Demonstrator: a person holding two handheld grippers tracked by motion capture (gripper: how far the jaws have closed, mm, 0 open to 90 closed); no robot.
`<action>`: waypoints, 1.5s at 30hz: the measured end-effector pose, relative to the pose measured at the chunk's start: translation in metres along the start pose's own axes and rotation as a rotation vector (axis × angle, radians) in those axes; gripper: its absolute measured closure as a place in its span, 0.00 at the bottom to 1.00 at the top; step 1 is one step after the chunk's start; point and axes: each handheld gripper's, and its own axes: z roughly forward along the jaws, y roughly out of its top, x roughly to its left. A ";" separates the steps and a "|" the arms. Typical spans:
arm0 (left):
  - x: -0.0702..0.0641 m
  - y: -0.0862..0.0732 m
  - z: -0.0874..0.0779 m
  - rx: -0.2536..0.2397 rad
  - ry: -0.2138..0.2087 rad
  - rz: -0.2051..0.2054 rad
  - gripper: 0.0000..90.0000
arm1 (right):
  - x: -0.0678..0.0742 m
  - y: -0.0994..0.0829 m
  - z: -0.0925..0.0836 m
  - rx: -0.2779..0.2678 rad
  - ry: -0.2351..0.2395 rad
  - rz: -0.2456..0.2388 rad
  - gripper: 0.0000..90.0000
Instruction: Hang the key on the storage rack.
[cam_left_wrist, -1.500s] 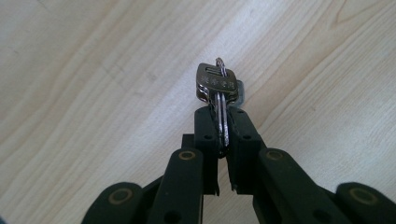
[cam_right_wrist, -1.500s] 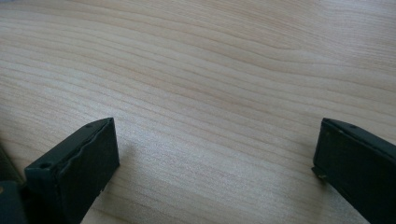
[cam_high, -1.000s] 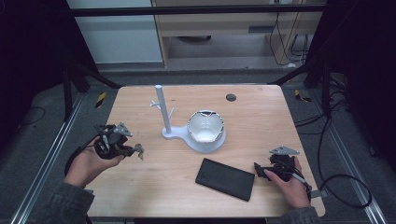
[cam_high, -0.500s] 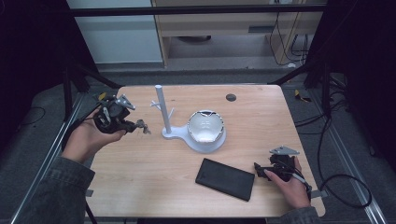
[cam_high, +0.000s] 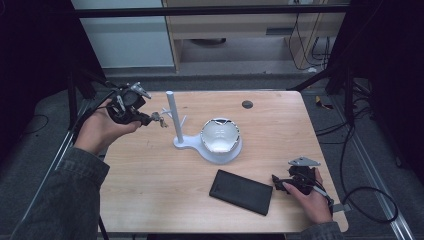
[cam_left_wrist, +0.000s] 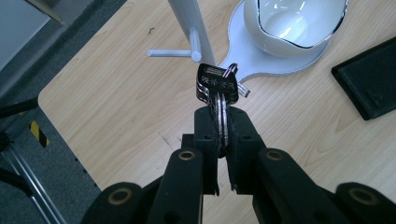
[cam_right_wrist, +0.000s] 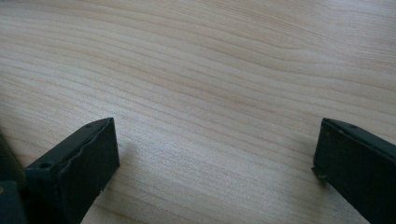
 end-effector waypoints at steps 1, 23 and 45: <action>0.001 0.001 0.001 0.004 0.001 0.001 0.93 | 0.000 0.000 0.000 0.000 0.000 0.000 0.00; 0.016 0.012 0.016 0.008 0.032 -0.044 0.93 | 0.000 0.000 0.000 0.003 0.001 0.000 0.00; -0.009 -0.036 0.033 -0.105 0.109 -0.061 0.51 | 0.000 0.000 0.000 0.002 0.006 -0.006 0.00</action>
